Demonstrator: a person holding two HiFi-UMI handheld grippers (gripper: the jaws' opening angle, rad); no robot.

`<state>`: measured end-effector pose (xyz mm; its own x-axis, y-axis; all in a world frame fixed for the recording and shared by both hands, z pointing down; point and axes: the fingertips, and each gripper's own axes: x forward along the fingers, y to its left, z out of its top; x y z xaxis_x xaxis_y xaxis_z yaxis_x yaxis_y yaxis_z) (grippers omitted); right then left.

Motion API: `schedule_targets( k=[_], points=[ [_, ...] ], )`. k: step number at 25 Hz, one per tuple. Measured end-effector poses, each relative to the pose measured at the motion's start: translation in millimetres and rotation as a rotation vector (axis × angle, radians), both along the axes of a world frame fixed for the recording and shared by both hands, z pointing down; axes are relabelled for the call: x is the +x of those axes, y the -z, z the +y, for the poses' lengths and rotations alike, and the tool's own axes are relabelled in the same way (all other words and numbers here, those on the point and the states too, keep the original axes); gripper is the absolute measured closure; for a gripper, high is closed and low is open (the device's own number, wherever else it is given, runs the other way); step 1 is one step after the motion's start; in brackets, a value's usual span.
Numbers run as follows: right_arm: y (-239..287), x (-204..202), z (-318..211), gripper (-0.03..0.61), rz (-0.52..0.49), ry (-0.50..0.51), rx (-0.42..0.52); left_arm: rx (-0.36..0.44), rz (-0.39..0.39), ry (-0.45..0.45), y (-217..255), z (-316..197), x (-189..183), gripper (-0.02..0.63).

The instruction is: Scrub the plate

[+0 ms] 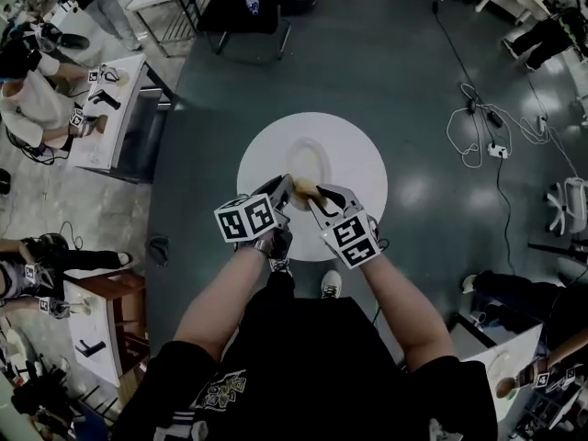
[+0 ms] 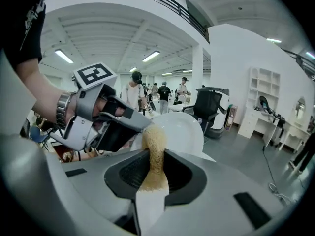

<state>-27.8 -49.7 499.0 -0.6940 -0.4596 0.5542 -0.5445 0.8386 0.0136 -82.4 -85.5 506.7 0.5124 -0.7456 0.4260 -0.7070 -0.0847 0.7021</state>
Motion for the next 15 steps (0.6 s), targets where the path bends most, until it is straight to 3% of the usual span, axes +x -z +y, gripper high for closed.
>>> schedule_targets(
  k=[8, 15],
  points=[
    [8, 11, 33, 0.482, 0.020, 0.047, 0.012, 0.039, -0.008, -0.003, 19, -6, 10, 0.591],
    [15, 29, 24, 0.482, -0.018, -0.002, -0.012, 0.045, -0.007, -0.053, 24, 3, 23, 0.591]
  ],
)
